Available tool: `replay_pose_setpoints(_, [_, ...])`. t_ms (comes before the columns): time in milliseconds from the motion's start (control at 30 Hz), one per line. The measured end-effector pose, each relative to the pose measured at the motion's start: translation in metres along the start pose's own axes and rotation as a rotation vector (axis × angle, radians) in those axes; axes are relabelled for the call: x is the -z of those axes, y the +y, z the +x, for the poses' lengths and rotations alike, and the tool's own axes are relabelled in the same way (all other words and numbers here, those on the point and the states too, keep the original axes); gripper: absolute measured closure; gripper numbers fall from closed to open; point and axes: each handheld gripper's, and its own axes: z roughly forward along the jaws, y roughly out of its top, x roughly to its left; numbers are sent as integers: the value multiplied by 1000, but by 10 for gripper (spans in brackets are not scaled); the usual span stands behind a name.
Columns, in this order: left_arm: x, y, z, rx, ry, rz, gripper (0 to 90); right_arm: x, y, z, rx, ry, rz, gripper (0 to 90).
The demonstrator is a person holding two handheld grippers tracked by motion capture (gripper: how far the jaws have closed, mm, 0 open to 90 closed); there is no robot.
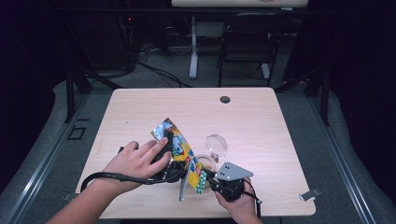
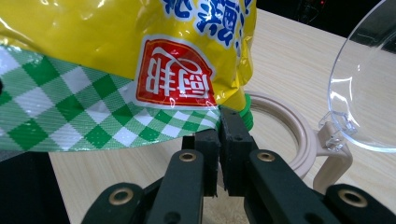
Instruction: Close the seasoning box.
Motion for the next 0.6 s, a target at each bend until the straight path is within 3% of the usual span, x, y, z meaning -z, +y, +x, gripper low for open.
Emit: replay_pose_setpoints(600, [0, 0, 0, -1, -4, -1, 661, 0, 0, -3, -36, 29, 10, 870])
